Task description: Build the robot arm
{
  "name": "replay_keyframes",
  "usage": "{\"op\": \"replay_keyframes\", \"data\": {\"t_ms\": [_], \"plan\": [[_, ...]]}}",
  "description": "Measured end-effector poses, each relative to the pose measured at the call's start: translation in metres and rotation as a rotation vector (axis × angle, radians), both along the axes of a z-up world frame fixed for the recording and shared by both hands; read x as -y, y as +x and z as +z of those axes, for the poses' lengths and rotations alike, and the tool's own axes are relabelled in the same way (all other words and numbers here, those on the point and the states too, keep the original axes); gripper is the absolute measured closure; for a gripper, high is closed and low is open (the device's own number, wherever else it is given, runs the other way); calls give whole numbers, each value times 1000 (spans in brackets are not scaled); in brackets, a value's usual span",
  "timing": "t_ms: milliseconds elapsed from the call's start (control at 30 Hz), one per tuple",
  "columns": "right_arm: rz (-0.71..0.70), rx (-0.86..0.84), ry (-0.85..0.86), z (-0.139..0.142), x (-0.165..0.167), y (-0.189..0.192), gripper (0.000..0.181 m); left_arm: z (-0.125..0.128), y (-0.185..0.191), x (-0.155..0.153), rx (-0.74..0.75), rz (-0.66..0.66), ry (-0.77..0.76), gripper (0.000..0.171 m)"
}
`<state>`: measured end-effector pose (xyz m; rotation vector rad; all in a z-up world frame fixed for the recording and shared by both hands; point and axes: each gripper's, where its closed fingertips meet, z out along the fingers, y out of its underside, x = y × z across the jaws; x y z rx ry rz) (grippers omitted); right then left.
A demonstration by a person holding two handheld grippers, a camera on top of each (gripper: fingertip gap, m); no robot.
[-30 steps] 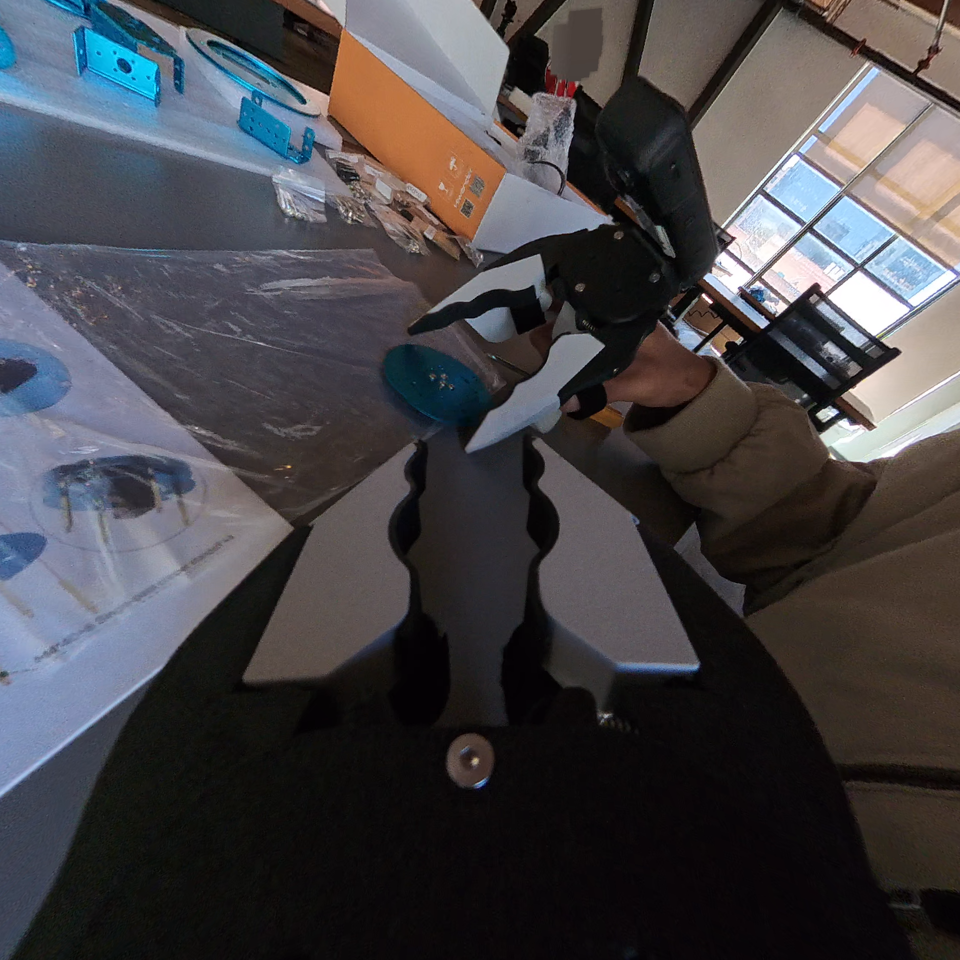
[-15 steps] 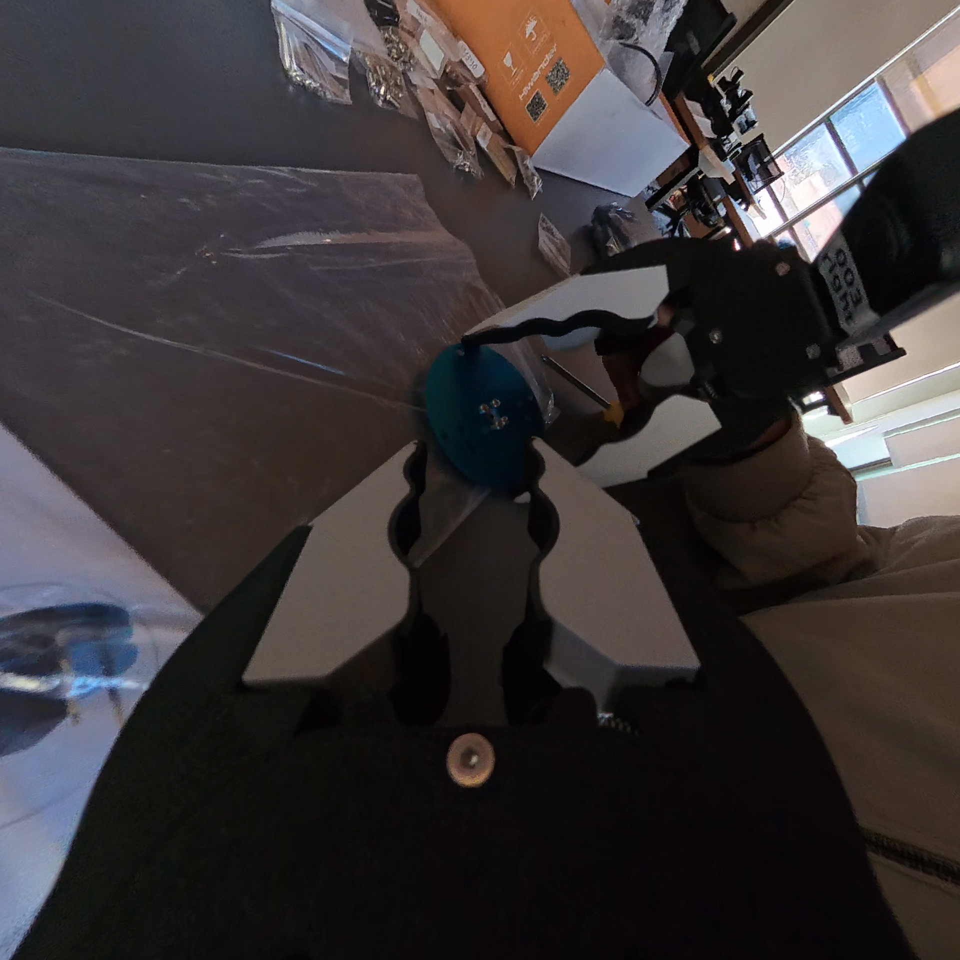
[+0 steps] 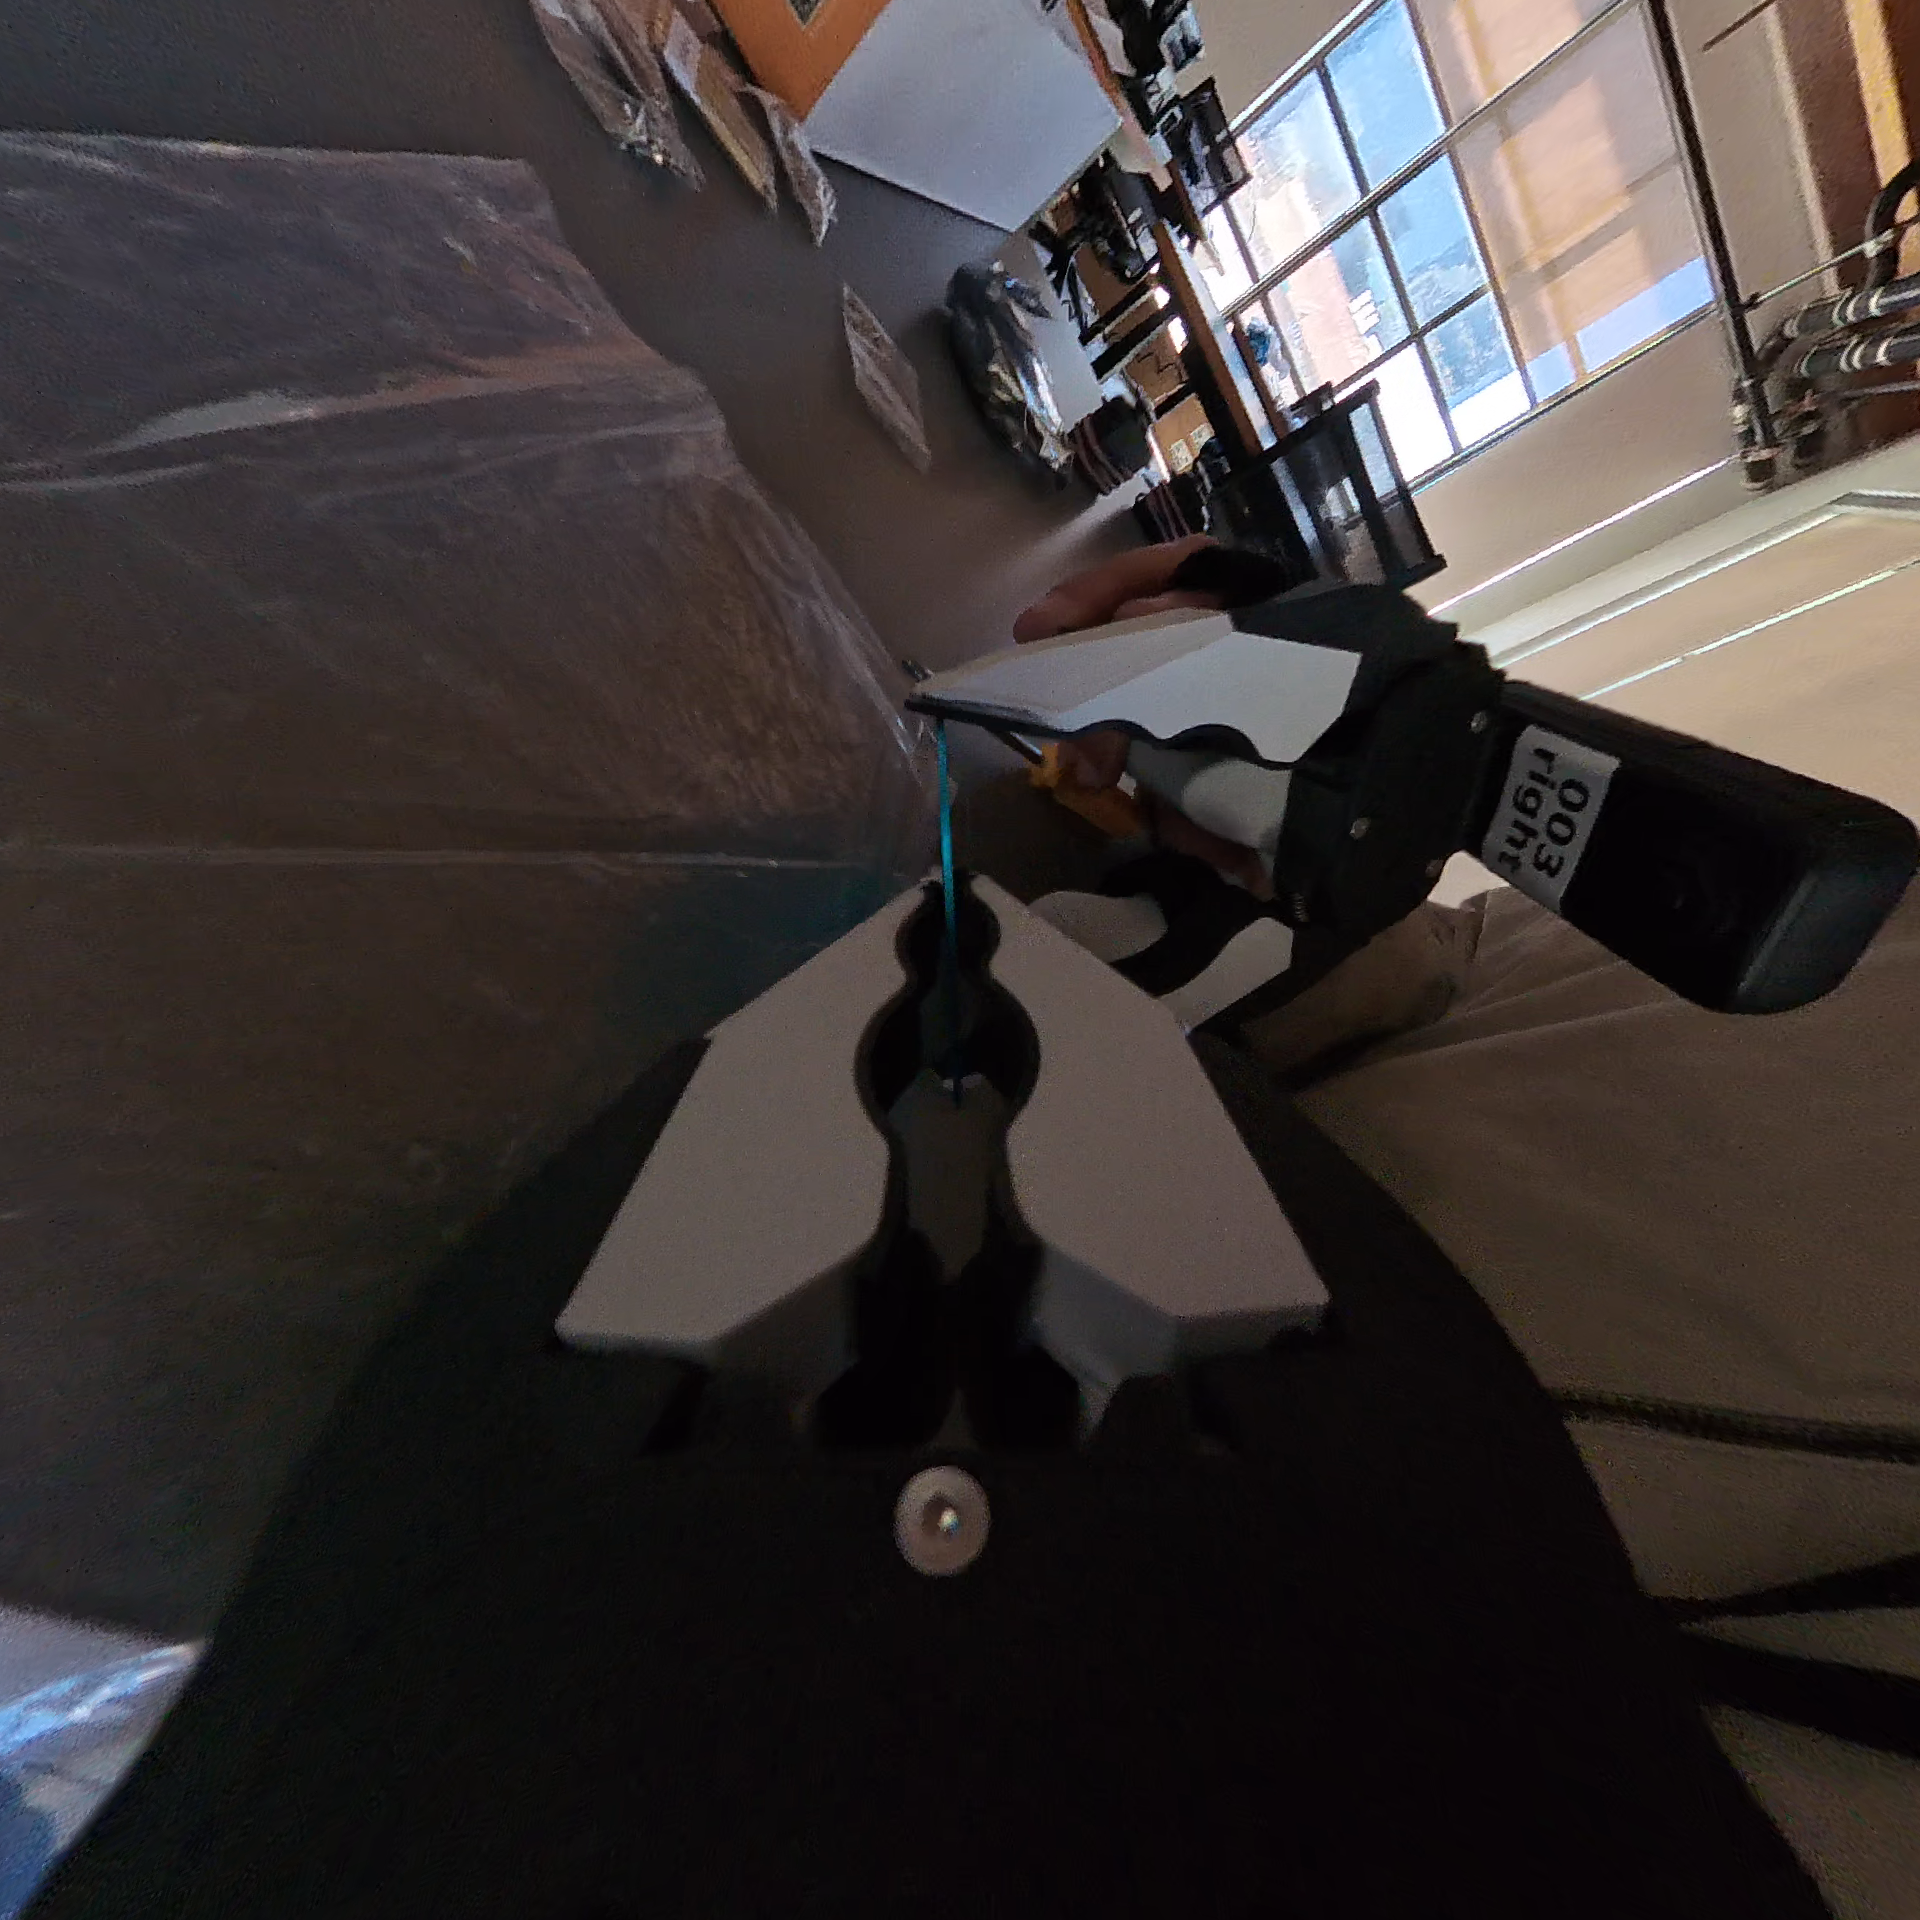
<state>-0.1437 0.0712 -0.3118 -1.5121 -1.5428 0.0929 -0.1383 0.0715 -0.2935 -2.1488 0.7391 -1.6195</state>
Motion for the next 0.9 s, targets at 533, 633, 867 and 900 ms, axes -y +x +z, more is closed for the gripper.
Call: {"op": "replay_keyframes", "data": {"t_ms": [533,633,867,900], "plan": [[27,-1123,-1135,116,-43,-12,181,113,-27,-53,545,148,119,171],[3,-988,-1370,108,-36,-6,181,100,-27,-39,389,21,202,161],[72,-347,-1399,99,-20,10,181,82,-7,-10,125,-338,215,133],[97,-286,-1378,102,-19,9,181,79,-4,-8,94,-369,211,137]]}}
